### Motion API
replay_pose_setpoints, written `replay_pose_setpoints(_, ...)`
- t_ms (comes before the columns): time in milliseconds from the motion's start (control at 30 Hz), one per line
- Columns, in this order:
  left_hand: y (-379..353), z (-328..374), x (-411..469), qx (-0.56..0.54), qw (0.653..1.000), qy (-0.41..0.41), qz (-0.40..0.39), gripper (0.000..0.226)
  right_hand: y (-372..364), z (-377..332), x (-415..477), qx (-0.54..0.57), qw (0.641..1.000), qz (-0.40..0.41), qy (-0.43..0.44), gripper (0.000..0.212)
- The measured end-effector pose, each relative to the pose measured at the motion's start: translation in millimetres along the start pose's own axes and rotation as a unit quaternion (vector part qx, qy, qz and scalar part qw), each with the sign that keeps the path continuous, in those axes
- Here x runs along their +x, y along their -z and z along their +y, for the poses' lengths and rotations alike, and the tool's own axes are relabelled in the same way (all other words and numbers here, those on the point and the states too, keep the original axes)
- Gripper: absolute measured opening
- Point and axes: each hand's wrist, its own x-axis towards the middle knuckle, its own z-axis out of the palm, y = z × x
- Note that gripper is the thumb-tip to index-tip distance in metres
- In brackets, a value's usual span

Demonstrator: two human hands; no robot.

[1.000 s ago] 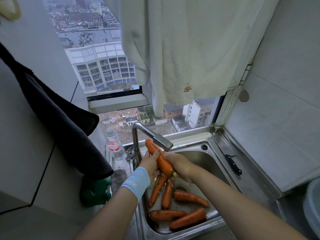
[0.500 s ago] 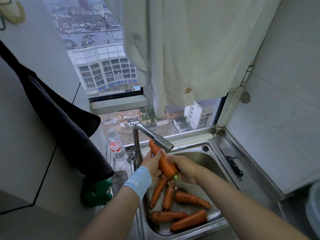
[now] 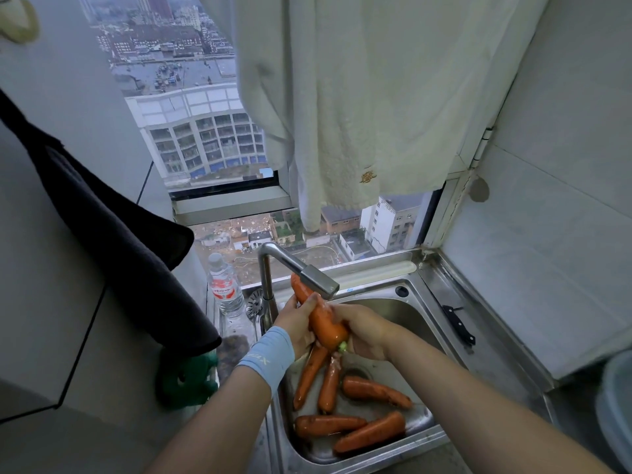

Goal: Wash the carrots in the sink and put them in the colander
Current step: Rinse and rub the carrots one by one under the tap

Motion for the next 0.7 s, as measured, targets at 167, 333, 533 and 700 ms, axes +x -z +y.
replay_pose_setpoints(167, -0.2, 2.4, -2.1, 0.015, 1.000, 0.006, 0.000, 0.032, -9.0, -5.0, -0.5, -0.004, 1.000, 0.021, 0.008, 0.023)
replay_pose_setpoints(333, 7.7, 5.0, -7.7, 0.044, 0.997, 0.059, -0.021, 0.040, -5.8, -1.9, -0.3, 0.007, 1.000, -0.002, -0.002, 0.026)
replay_pose_setpoints(533, 4.2, -2.0, -9.9, 0.023, 0.998, 0.066, -0.006, 0.049, -4.7, -1.0, 3.2, -0.095, 0.990, 0.107, 0.012, 0.021)
replay_pose_setpoints(700, 3.3, -6.2, -9.2, 0.052, 0.998, 0.043, 0.011, 0.053, 1.1, -1.9, 10.2, -0.244, 0.933, 0.250, 0.081, 0.028)
